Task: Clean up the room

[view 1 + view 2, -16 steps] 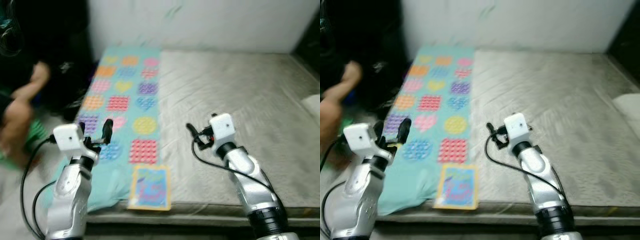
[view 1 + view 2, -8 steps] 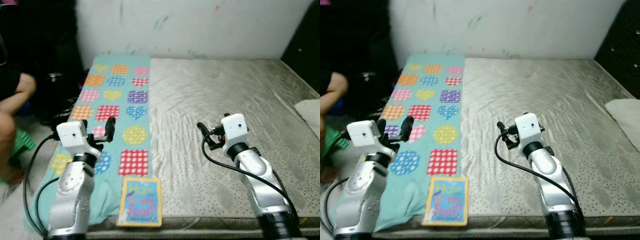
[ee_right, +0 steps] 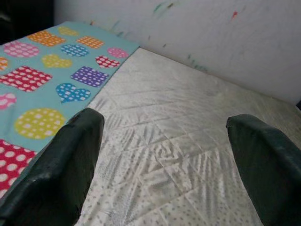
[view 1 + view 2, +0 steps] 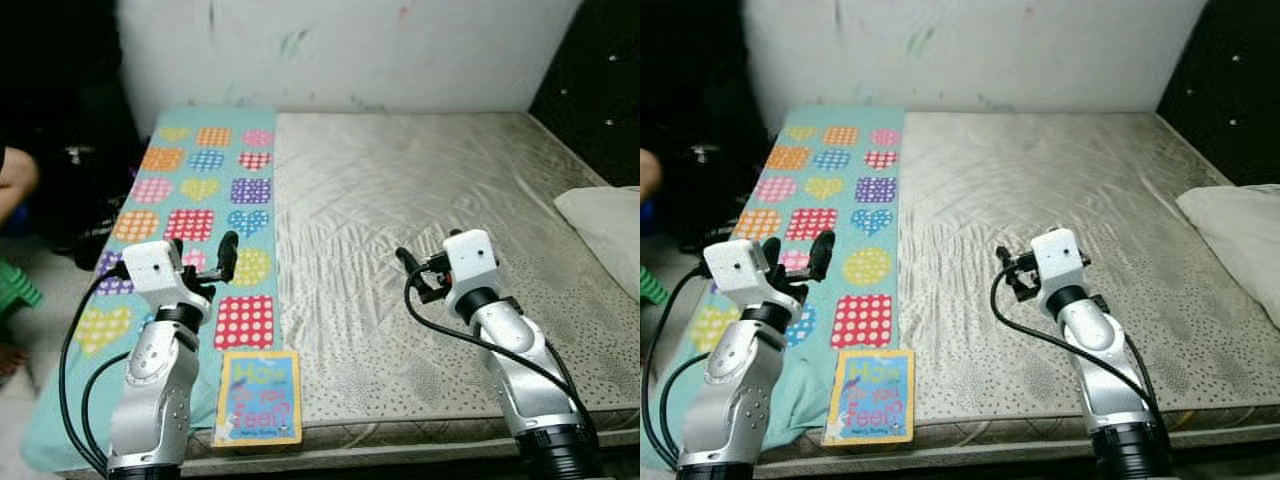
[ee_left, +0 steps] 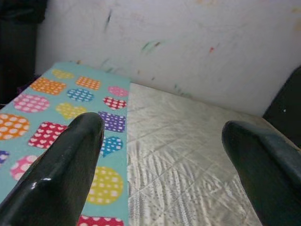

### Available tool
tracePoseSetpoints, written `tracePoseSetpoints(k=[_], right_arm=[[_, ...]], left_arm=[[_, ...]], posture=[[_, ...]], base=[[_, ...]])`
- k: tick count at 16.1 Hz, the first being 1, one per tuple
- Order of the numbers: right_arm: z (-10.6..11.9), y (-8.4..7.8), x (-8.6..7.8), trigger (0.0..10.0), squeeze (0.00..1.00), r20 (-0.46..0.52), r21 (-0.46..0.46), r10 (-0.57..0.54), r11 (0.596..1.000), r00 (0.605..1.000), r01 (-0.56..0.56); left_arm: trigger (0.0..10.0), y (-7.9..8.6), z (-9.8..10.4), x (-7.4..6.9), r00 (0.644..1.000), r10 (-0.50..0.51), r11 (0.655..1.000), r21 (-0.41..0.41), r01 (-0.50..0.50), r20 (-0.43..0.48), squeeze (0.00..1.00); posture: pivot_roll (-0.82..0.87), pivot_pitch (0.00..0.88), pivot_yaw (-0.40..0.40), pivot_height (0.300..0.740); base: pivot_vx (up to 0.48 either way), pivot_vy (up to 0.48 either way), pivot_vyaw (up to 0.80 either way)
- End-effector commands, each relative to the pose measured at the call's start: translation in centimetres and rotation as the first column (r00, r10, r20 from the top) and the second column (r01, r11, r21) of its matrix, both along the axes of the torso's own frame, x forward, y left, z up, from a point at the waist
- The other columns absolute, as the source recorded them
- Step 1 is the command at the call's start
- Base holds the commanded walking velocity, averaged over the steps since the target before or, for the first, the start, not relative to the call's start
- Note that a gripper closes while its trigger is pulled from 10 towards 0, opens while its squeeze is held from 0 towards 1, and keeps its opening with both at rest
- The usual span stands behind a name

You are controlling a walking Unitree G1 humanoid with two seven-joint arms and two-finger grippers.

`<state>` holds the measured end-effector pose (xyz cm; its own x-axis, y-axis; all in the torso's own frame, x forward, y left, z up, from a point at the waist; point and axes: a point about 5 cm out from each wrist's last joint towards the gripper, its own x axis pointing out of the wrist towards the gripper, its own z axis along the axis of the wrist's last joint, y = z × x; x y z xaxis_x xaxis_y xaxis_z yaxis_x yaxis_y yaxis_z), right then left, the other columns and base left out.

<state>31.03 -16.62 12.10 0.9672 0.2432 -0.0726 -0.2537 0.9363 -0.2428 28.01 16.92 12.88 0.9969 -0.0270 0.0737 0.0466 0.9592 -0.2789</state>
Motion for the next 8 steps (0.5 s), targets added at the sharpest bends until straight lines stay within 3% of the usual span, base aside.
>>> tracePoseSetpoints(k=[1, 4, 8], right_arm=[[0.4, 0.36, 0.0, 10.0, 0.0, 0.012, -0.006, 0.016, 1.0, 1.0, -0.016], [0.29, 0.37, -0.13, 10.0, 0.0, 0.008, -0.004, 0.017, 1.0, 1.0, -0.017], [0.48, -0.06, 0.04, 10.0, 0.0, 0.013, -0.013, 0.011, 1.0, 1.0, -0.011]], left_arm=[[10.0, 0.09, 0.01, -0.04, 1.0, -0.001, 1.0, 0.003, 0.001, 0.0, 0.0], [10.0, 0.01, 0.07, 0.02, 1.0, -0.006, 1.0, -0.002, 0.006, 0.004, 0.0], [10.0, 0.22, -0.08, 0.04, 1.0, 0.012, 0.999, -0.03, -0.012, -0.008, 0.0]], posture=[[-0.17, 0.0, -0.016, 0.74], [-0.17, 0.0, -0.016, 0.74], [-0.17, 0.0, -0.016, 0.74]], base=[[0.0, 0.0, 0.0], [0.0, 0.0, 0.0], [0.0, 0.442, 0.0]])
